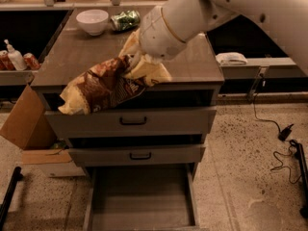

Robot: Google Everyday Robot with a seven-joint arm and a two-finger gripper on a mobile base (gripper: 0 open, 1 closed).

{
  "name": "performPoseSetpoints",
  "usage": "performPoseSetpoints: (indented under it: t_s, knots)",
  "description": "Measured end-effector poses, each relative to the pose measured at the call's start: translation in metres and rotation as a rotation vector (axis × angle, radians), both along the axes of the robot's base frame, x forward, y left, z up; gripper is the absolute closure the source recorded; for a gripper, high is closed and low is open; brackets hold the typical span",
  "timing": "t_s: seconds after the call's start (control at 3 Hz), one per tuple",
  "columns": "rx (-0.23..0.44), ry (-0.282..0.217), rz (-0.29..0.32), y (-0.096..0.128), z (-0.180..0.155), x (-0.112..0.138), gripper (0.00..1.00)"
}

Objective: Place brown chip bag into bottom drawer

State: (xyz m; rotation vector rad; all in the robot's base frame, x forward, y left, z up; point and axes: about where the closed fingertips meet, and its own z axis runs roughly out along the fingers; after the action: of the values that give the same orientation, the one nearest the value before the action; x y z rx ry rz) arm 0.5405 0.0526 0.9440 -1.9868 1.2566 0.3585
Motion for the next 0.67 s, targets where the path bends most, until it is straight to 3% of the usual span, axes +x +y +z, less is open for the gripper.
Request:
performPoseSetpoints:
  t_s: [0.33,0.67]
  knots:
    - [-0.018,0.060,0.017,0.0093,-0.0425,-0.0383,1.00]
    - [-0.014,0.064,0.023,0.0109,-0.0445,-0.0394,1.00]
